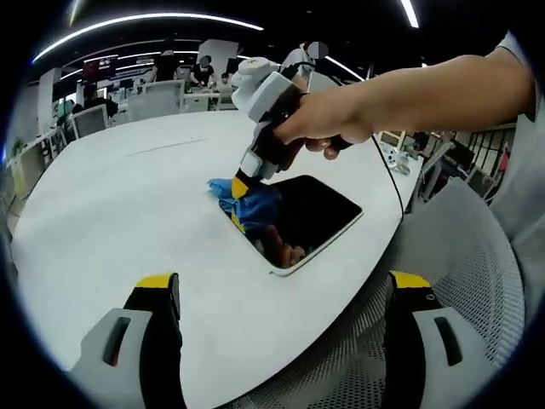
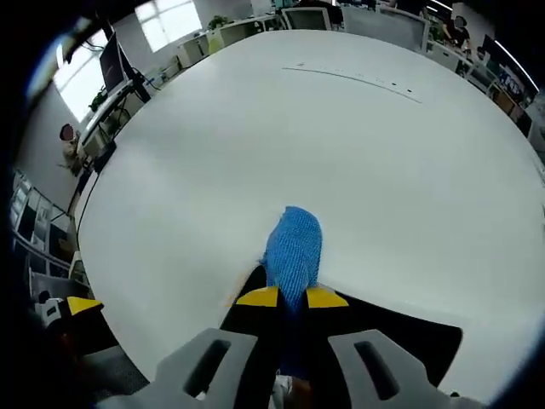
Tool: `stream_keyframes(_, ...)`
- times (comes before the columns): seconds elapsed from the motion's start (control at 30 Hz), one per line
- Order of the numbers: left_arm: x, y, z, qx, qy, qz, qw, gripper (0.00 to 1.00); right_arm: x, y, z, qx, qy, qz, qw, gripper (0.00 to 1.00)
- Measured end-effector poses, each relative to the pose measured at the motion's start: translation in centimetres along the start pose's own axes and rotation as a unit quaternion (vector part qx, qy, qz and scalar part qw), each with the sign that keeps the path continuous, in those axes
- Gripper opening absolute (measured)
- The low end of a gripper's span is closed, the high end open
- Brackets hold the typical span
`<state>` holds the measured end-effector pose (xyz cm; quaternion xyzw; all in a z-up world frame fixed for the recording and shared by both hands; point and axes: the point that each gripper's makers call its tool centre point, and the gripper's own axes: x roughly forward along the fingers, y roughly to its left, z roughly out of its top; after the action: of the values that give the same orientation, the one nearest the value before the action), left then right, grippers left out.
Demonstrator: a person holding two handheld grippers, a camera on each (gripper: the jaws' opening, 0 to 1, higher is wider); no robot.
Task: Wipe the mirror surface with the cleaning cloth until all visible marks leave the cleaned area.
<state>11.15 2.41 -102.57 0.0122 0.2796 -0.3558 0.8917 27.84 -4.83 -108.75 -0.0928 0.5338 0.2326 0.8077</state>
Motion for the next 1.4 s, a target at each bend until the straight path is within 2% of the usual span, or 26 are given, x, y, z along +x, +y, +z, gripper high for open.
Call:
stream_keyframes(0.13, -0.1, -0.4, -0.2, 0.009, 0.003, -0.007, 0.9999, 0.99, -0.1, -0.3, -0.2, 0.000, -0.001, -0.004, 1.0000, 0.03)
stream_keyframes(0.4, -1.5, 0.7, -0.7, 0.007, -0.001, 0.007, 1.0000, 0.99, -0.2, -1.1, -0.5, -0.001, -0.002, -0.010, 0.9999, 0.03)
stream_keyframes(0.67, -1.4, 0.6, -0.3, 0.010, -0.003, 0.006, 0.9999, 0.99, -0.6, -2.5, -1.2, 0.000, 0.002, -0.017, 0.9999, 0.03)
stream_keyframes(0.77, -1.5, 0.4, 0.6, 0.001, -0.010, -0.005, 0.9999, 0.99, -0.5, -3.2, -1.3, 0.005, 0.004, -0.018, 0.9998, 0.03)
stream_keyframes(0.87, -1.7, 0.8, 1.6, 0.011, -0.014, 0.006, 0.9998, 0.99, -0.6, -3.1, -1.4, 0.012, 0.003, -0.015, 0.9998, 0.03)
stream_keyframes(0.97, -1.8, 1.3, 3.1, 0.000, -0.031, 0.018, 0.9994, 0.99, -0.9, -2.8, -1.5, 0.011, 0.004, -0.019, 0.9997, 0.03)
stream_keyframes(1.03, -1.5, 1.2, 3.4, -0.003, -0.033, 0.019, 0.9993, 0.99, -1.0, -2.8, -1.6, 0.012, 0.004, -0.019, 0.9997, 0.03)
stream_keyframes(1.2, -0.7, 0.6, 2.1, 0.009, -0.015, 0.024, 0.9995, 0.99, -1.3, -2.5, -1.9, 0.017, 0.008, -0.016, 0.9997, 0.03)
stream_keyframes(1.33, -0.5, 1.0, 0.9, 0.019, -0.006, 0.034, 0.9992, 0.99, -1.3, -2.1, -2.4, 0.021, 0.018, -0.011, 0.9995, 0.03)
stream_keyframes(1.4, -0.6, 1.3, 0.7, -0.001, 0.000, 0.039, 0.9992, 0.99, -1.3, -2.0, -2.6, 0.022, 0.018, -0.013, 0.9995, 0.03)
